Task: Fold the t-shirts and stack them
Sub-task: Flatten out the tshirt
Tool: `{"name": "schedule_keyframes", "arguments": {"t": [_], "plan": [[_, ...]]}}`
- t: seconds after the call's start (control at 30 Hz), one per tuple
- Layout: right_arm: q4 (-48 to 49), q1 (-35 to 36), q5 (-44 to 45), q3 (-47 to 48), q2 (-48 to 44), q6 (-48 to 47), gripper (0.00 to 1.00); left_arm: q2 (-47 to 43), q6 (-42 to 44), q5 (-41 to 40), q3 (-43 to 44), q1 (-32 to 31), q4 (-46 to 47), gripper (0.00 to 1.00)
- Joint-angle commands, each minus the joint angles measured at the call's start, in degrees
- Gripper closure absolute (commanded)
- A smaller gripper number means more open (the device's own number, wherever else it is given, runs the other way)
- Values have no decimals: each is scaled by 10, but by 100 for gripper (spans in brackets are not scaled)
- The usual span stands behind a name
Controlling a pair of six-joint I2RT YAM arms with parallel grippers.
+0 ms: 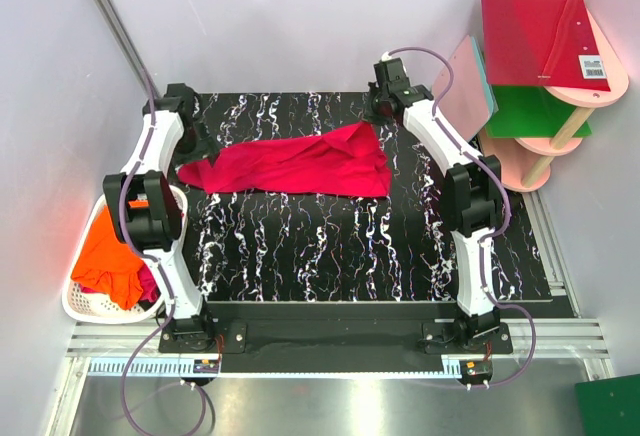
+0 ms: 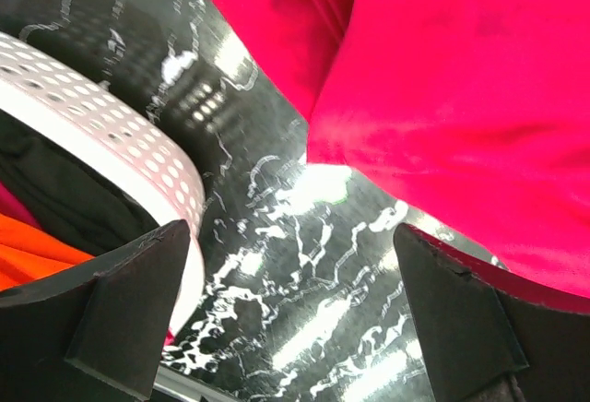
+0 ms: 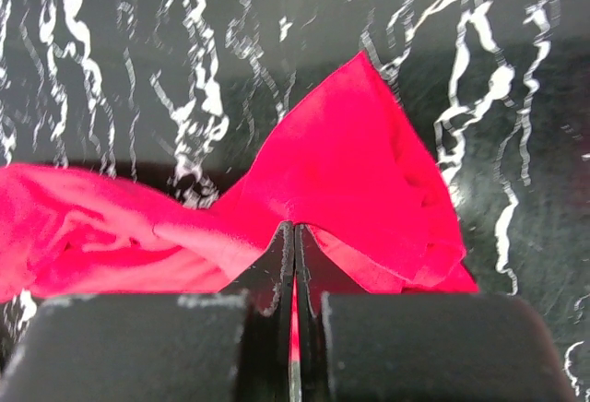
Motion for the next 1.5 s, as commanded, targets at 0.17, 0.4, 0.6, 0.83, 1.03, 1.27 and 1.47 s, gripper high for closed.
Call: {"name": "schedule_keyframes", "arguments": {"t": [0.17,0.4,0.6,0.83,1.03,1.27,1.47], "plan": [[18,-27,68,72,34,11,100,8,-9,58,-34,1,40,3],[19,-32,45,100,50,16,100,64,-19,133,2,0,73,14],[19,-33,38,91,49,15,100,109,-18,163,45,0,79,38],[19,-36,36,93,53,16,100,137,-18,172,53,-1,80,39],[18,-41,32,103,60,18,100,155,-17,177,51,-1,81,69],[14,-42,26,107,63,21,100,125,-17,181,51,-1,82,100],[12,-42,17,130,50,14,100,47,-36,175,83,3,84,100]]}}
